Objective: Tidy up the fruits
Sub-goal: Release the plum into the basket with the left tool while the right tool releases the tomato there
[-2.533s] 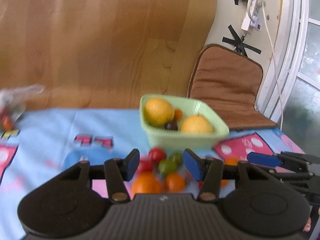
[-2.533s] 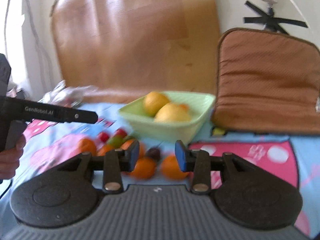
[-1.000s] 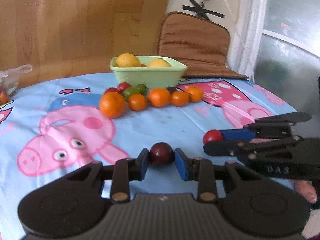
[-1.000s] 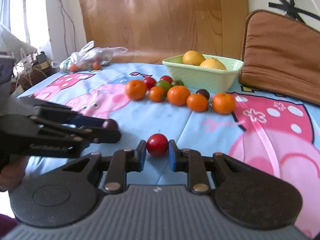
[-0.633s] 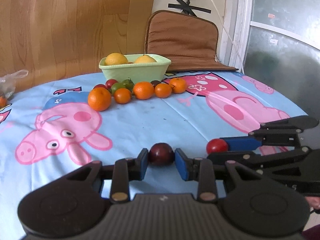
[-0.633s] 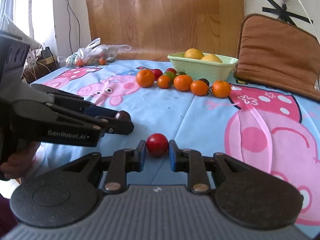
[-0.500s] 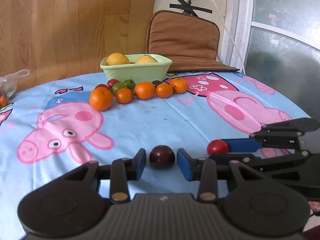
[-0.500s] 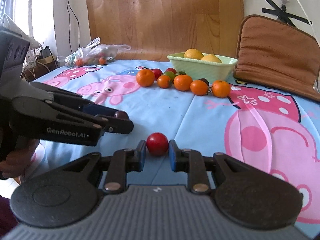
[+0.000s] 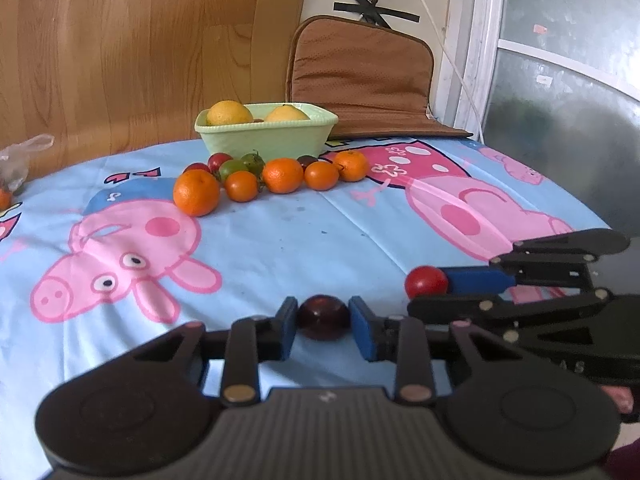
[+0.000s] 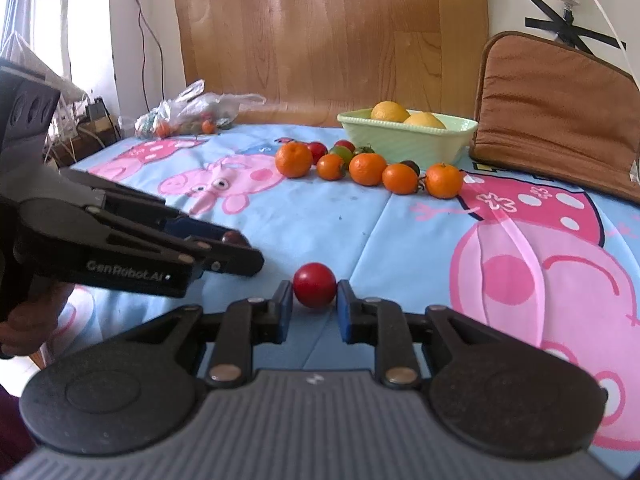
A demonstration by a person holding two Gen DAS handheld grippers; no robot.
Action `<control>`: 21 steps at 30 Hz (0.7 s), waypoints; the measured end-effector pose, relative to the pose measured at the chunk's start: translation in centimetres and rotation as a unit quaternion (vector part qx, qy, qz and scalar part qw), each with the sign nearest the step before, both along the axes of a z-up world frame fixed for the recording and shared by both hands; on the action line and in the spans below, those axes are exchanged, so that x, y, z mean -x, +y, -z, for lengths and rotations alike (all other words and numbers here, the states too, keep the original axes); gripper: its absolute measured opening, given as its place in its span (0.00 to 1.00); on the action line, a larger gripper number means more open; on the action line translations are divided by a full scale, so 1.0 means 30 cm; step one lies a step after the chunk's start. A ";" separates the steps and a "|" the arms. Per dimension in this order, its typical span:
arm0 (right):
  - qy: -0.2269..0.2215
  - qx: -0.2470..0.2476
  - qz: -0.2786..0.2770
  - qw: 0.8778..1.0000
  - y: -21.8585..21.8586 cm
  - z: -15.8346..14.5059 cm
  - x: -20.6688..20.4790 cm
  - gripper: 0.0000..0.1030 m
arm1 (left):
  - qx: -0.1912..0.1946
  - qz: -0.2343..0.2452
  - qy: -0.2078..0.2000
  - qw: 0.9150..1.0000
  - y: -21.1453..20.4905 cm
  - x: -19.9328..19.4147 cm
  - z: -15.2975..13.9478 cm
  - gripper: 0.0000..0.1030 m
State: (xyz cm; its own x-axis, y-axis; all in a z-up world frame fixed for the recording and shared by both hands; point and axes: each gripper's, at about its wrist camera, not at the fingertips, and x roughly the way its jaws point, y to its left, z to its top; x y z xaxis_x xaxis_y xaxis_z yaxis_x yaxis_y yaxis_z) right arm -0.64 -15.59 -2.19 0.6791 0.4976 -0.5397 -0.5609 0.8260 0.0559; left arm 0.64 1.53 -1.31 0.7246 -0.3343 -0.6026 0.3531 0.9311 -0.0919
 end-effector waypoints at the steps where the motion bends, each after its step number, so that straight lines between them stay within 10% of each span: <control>1: 0.000 -0.005 0.000 1.000 -0.004 -0.007 -0.009 0.25 | 0.003 0.001 0.000 1.000 0.002 -0.008 -0.008 0.28; 21: -0.068 -0.009 0.065 0.996 -0.030 -0.114 -0.615 0.25 | 0.006 -0.083 -0.017 0.996 0.004 -0.757 -0.166 0.28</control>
State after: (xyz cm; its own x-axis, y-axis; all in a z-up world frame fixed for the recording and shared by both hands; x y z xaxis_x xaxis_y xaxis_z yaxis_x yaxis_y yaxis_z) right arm 17.80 -16.49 1.23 0.8038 0.4105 -0.4305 -0.4536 0.8912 0.0028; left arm 23.33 1.66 3.66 0.7903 -0.2143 -0.5740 0.1970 0.9760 -0.0932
